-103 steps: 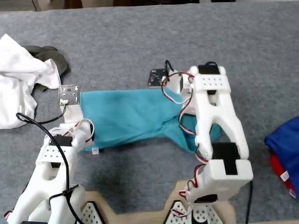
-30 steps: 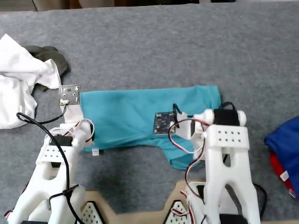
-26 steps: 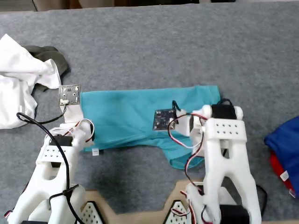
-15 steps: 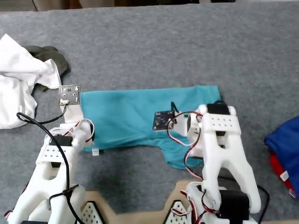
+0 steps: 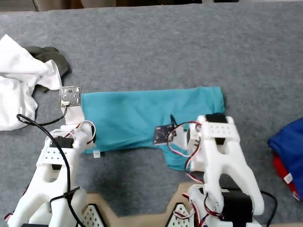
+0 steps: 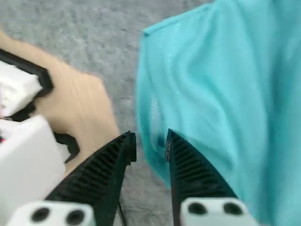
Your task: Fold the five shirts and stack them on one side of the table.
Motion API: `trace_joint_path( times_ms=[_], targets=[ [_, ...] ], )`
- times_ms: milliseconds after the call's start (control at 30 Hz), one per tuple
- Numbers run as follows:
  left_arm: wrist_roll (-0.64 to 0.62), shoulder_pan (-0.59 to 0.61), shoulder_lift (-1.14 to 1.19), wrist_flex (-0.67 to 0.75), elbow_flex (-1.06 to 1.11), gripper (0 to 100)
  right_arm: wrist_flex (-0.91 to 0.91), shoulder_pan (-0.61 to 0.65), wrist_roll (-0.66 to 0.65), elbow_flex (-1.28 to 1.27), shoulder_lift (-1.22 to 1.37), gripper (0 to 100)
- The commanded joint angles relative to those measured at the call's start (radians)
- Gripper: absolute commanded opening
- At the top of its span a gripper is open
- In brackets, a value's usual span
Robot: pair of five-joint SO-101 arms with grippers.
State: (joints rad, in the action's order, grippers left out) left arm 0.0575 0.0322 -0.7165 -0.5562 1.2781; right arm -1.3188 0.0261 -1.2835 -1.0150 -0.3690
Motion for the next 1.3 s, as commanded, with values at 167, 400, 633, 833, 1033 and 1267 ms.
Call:
trace_joint_path(
  times_ms=[167,400,633,833,1033,1267],
  targets=[
    [-0.002,0.002,-0.004,-0.006,-0.048,2,-0.008,0.044,0.0,0.007,-0.005,11.7],
    [-0.002,0.002,-0.004,-0.006,-0.048,2,-0.077,0.013,-0.002,0.139,-0.076,11.7],
    [-0.002,0.002,-0.004,-0.006,-0.048,2,-0.008,0.018,-0.002,0.124,-0.025,11.8],
    [-0.002,0.002,-0.004,-0.006,-0.048,2,0.089,-0.019,0.0,0.119,0.133,11.8],
    [-0.002,0.002,-0.004,-0.006,-0.048,2,0.112,-0.022,0.0,0.093,0.199,11.8],
    [-0.002,0.002,-0.004,-0.006,-0.048,2,0.106,0.031,0.002,0.042,0.197,11.6]
  ],
)
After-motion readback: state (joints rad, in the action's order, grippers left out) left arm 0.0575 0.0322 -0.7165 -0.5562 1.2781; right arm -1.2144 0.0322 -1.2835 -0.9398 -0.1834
